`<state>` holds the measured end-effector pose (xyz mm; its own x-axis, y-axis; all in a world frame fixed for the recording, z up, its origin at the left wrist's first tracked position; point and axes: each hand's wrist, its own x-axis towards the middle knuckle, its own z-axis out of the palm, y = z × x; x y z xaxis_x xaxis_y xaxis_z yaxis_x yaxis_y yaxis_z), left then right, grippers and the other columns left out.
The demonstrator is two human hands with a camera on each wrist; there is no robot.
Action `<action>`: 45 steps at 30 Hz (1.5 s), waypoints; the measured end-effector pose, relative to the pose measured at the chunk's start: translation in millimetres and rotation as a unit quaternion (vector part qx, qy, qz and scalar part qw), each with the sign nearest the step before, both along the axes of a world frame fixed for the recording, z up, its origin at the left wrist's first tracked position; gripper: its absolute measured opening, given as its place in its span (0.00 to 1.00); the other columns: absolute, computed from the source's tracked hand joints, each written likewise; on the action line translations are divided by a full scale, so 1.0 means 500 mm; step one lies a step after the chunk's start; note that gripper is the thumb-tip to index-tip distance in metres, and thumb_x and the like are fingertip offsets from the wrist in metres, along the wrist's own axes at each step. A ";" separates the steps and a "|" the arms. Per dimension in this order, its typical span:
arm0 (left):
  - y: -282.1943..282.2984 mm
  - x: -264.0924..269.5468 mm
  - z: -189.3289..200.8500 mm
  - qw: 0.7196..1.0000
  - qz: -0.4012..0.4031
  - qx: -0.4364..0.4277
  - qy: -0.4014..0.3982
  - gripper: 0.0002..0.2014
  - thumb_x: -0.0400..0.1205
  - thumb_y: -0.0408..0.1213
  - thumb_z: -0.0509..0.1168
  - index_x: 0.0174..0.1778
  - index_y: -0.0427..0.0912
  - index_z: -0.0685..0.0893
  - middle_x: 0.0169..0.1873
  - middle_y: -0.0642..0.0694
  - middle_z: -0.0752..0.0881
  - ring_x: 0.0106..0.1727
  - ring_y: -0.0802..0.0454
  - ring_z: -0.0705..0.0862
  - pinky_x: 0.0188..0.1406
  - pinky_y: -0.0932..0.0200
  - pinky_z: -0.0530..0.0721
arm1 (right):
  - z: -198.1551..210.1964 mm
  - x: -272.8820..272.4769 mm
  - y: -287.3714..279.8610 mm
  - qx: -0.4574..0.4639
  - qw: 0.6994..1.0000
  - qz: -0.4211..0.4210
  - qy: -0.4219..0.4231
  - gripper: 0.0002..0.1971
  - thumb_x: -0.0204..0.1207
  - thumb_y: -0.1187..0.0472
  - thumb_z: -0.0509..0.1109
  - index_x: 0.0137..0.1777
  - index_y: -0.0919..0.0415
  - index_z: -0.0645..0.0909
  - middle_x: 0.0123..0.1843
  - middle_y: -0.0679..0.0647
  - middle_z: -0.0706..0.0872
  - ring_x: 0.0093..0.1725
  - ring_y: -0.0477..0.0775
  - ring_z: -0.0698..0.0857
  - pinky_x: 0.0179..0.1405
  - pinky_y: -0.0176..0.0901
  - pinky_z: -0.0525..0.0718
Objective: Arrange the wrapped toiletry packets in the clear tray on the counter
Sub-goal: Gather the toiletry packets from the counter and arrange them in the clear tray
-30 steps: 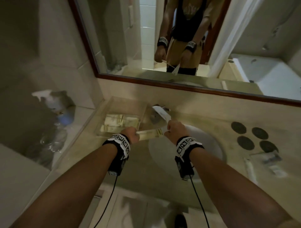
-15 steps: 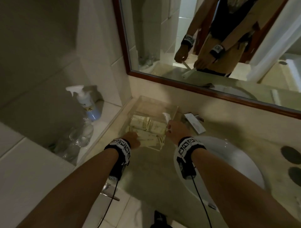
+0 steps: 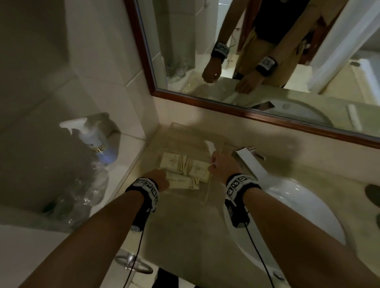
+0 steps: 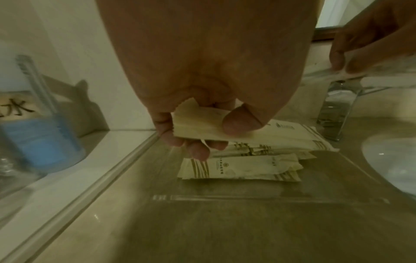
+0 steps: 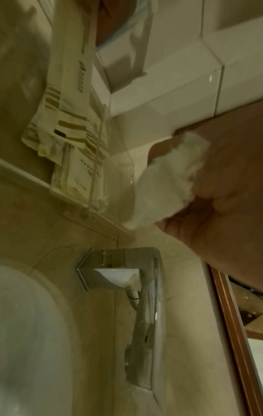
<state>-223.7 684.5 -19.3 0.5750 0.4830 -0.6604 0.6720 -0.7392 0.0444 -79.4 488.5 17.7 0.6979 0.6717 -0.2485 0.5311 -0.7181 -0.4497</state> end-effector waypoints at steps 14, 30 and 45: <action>0.090 0.073 -0.057 0.988 -0.156 -0.013 -0.010 0.20 0.82 0.46 0.59 0.67 0.39 0.76 0.62 0.38 0.81 0.59 0.40 0.83 0.56 0.52 0.82 | -0.021 -0.002 0.053 -0.027 0.988 -0.150 -0.040 0.10 0.75 0.55 0.69 0.53 0.56 0.79 0.48 0.53 0.85 0.43 0.57 0.82 0.40 0.42 0.76; 0.112 0.042 -0.075 0.944 -0.298 0.043 -0.134 0.24 0.76 0.51 0.68 0.62 0.40 0.76 0.62 0.41 0.79 0.59 0.40 0.81 0.57 0.49 0.79 | -0.032 -0.053 0.087 0.010 0.989 -0.150 -0.004 0.11 0.75 0.56 0.72 0.55 0.55 0.79 0.57 0.60 0.86 0.46 0.56 0.86 0.49 0.50 0.88; 0.103 0.045 -0.108 0.935 -0.335 0.050 -0.108 0.23 0.77 0.44 0.68 0.68 0.44 0.75 0.64 0.42 0.80 0.63 0.41 0.81 0.59 0.51 0.81 | -0.022 -0.080 0.071 -0.014 0.989 -0.145 0.004 0.12 0.76 0.56 0.71 0.57 0.57 0.79 0.52 0.59 0.85 0.40 0.54 0.81 0.39 0.41 0.80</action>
